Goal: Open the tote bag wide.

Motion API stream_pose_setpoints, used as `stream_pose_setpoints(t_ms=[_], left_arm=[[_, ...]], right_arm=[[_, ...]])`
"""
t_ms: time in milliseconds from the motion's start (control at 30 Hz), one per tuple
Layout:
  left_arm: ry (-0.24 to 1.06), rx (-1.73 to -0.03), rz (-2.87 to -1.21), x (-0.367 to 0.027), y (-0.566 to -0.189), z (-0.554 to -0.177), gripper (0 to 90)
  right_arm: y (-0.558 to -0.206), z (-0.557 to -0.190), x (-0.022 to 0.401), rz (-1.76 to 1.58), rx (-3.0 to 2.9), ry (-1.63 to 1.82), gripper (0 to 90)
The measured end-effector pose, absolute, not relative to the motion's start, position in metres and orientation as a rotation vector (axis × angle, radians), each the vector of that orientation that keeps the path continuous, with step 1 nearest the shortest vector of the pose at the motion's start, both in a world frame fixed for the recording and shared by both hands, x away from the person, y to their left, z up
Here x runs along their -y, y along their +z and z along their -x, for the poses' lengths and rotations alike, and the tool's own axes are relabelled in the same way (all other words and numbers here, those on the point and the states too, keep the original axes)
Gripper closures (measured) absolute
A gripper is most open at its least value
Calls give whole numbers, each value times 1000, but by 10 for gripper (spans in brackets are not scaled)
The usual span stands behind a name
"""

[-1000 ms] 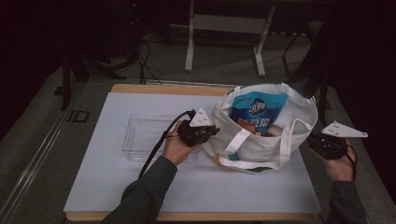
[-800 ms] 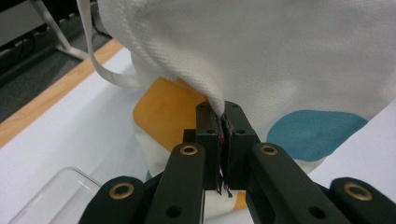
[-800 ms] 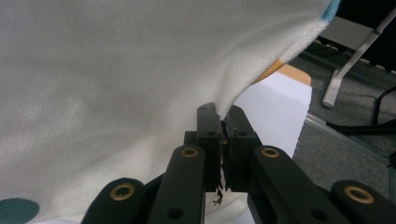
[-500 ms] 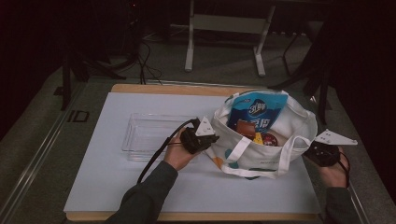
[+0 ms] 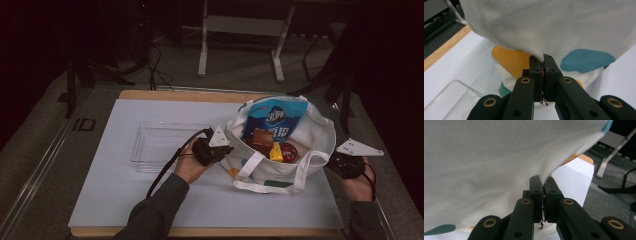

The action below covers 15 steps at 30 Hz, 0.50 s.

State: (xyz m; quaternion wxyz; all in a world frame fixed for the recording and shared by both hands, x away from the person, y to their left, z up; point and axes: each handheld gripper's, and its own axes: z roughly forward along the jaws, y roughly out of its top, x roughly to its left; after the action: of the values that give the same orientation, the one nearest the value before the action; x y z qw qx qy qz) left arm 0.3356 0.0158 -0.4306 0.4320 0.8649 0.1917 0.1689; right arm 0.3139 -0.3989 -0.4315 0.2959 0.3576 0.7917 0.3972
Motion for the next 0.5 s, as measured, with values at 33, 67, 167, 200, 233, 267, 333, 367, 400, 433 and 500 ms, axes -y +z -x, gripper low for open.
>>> stream_pose_setpoints(t_ms=[33,67,167,200,233,267,333,367,400,433,500], left_arm=[[423,-473,-2157,-16,-431,-334,877],[425,-466,-2161,-16,-432,-333,878],[429,-462,-2187,-15,-438,-332,878],[432,-462,-2199,-14,-439,-332,878],[434,-460,-2210,-13,-441,-332,878],[434,-460,-2210,-13,-441,-332,878],[447,-456,-2257,-8,-447,-333,878],[450,-456,-2272,-7,-449,-334,878],[446,-461,-2285,-5,-452,-334,878],[451,-455,-2306,-3,-454,-335,878],[453,-460,-2329,0,-458,-335,878]], right_arm=[[-431,-312,399,-943,-2104,1060,871],[-431,-310,398,-939,-2104,1059,871],[-434,-306,397,-926,-2114,1035,871],[-435,-306,396,-930,-2113,1033,871],[-436,-306,396,-930,-2114,1026,871],[-436,-306,396,-930,-2114,1026,871],[-440,-306,393,-921,-2122,999,871],[-442,-307,391,-915,-2130,971,871],[-444,-307,389,-906,-2137,940,871],[-446,-308,387,-901,-2146,919,871],[-451,-309,385,-898,-2160,880,871]])
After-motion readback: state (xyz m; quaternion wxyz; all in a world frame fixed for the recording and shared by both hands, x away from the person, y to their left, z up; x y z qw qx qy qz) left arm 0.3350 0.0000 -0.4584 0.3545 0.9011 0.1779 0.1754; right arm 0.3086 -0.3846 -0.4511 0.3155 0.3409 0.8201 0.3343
